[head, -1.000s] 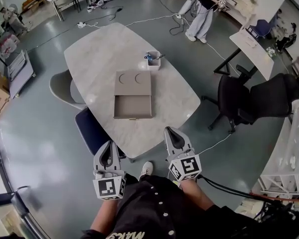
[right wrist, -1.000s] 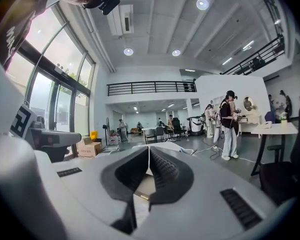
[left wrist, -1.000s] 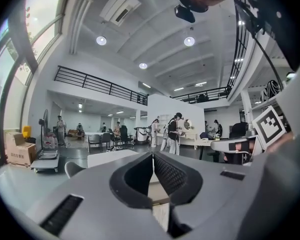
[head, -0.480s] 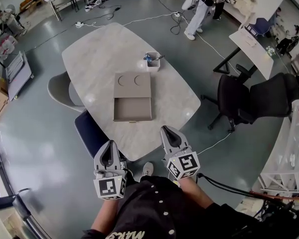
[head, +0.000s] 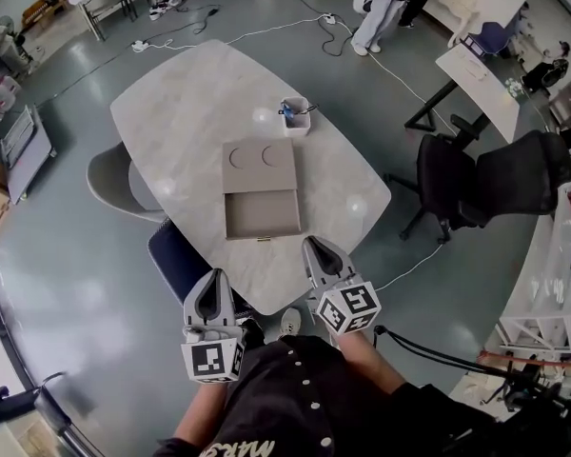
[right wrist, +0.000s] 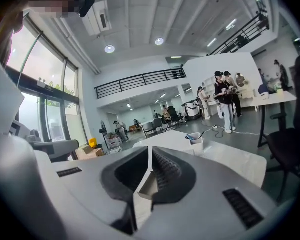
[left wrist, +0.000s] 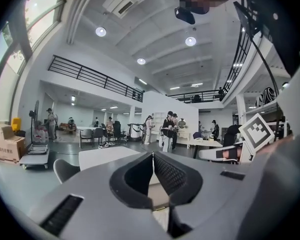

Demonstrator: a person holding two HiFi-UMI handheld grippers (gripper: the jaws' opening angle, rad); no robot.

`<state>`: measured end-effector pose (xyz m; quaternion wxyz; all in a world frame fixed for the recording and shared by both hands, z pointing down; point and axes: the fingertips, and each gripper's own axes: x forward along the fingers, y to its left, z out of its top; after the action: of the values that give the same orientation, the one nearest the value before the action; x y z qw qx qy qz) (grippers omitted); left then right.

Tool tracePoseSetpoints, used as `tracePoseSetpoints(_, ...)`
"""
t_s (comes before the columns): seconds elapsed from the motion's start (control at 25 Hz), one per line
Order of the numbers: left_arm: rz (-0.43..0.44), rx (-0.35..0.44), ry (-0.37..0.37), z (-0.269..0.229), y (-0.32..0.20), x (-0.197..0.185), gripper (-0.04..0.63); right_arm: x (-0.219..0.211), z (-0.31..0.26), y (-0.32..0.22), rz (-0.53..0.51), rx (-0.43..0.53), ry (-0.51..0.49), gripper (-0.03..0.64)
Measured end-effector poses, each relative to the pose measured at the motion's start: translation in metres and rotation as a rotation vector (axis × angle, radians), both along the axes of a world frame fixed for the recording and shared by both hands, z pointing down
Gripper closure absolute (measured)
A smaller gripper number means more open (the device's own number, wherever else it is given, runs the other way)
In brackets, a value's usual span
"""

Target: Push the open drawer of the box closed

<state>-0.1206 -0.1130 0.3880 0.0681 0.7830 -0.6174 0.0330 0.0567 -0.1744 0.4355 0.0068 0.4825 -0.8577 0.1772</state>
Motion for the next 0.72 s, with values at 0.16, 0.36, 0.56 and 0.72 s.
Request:
tracePoseSetpoints(0.16, 0.042, -0.034, 0.023, 0.015, -0.004, 0.0, 0.578, -0.012, 0.028, -0.009, 0.013, -0.103, -0.083, 0.618)
tracePoseSetpoints(0.36, 0.076, -0.087, 0.053, 0.036, -0.011, 0.0, 0.578, -0.03, 0.075, -0.02, 0.028, -0.234, -0.144, 0.617)
tracePoseSetpoints(0.56, 0.098, -0.144, 0.06, 0.065, -0.019, 0.004, 0.578, -0.041, 0.133, -0.024, 0.025, -0.33, -0.076, 0.603)
tracePoseSetpoints(0.72, 0.099, -0.196, 0.075, 0.089, -0.02, 0.004, 0.578, -0.052, 0.18, -0.024, 0.028, -0.399, 0.008, 0.589)
